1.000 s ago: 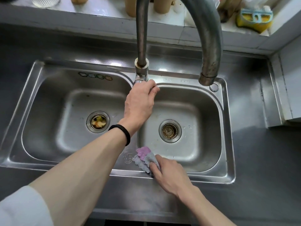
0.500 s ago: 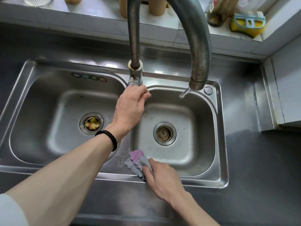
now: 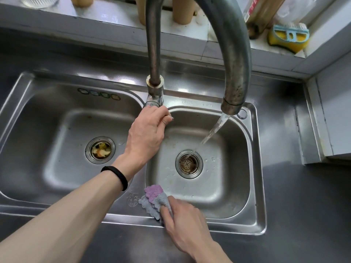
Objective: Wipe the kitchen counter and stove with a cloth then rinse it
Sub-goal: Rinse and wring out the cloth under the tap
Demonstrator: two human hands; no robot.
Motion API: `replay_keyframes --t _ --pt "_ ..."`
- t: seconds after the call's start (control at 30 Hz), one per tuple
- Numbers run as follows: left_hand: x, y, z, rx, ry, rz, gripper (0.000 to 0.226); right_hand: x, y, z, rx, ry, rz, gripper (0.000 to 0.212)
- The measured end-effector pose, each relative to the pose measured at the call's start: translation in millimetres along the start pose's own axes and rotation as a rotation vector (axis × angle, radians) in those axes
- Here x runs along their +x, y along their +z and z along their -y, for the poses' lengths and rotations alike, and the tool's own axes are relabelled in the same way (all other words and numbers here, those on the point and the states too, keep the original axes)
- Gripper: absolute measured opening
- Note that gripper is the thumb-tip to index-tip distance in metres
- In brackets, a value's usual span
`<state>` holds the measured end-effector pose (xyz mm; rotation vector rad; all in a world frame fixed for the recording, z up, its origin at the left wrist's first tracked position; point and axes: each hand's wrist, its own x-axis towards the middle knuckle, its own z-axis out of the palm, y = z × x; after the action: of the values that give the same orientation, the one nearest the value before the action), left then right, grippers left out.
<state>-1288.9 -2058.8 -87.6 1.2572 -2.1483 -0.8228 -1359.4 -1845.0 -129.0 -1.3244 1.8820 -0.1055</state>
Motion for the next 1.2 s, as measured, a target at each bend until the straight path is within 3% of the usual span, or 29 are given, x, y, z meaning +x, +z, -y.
replay_keyframes --t 0.17,0.3,0.37,0.5,0.57,0.67,0.77,0.87,1.03,1.2 --pt "-8 5 -8 0.015 -0.033 -0.059 0.017 0 4 -4 0.010 0.010 -0.024 0.035" --pt "-26 13 -51 0.078 0.206 -0.202 0.022 -1 3 -3 -0.006 0.014 -0.013 0.032" --pt "-28 24 -73 0.030 0.194 -0.038 0.018 0 2 -2 -0.018 0.017 0.003 0.031" --pt "-8 55 -85 0.091 -0.112 0.302 0.037 1 4 -3 -0.044 0.004 0.031 0.032" --pt "3 64 -81 -0.102 -0.297 0.365 0.048 2 2 -4 -0.005 0.016 0.050 0.027" --pt "16 70 -74 -0.343 -0.509 0.373 0.041 13 -22 -23 0.367 0.211 -0.102 0.027" --pt "20 75 -66 -0.369 -0.543 0.379 0.028 34 -54 -50 0.720 0.402 -0.312 0.036" --pt "13 80 -57 -0.406 -0.545 0.380 0.024 47 -78 -58 0.913 0.392 -0.415 0.032" --pt "-5 84 -42 -0.337 -0.623 0.404 0.019 48 -100 -53 1.319 0.314 -0.351 0.022" --pt "-14 78 -35 -0.517 -0.647 0.440 0.011 50 -106 -43 1.247 0.221 -0.333 0.030"
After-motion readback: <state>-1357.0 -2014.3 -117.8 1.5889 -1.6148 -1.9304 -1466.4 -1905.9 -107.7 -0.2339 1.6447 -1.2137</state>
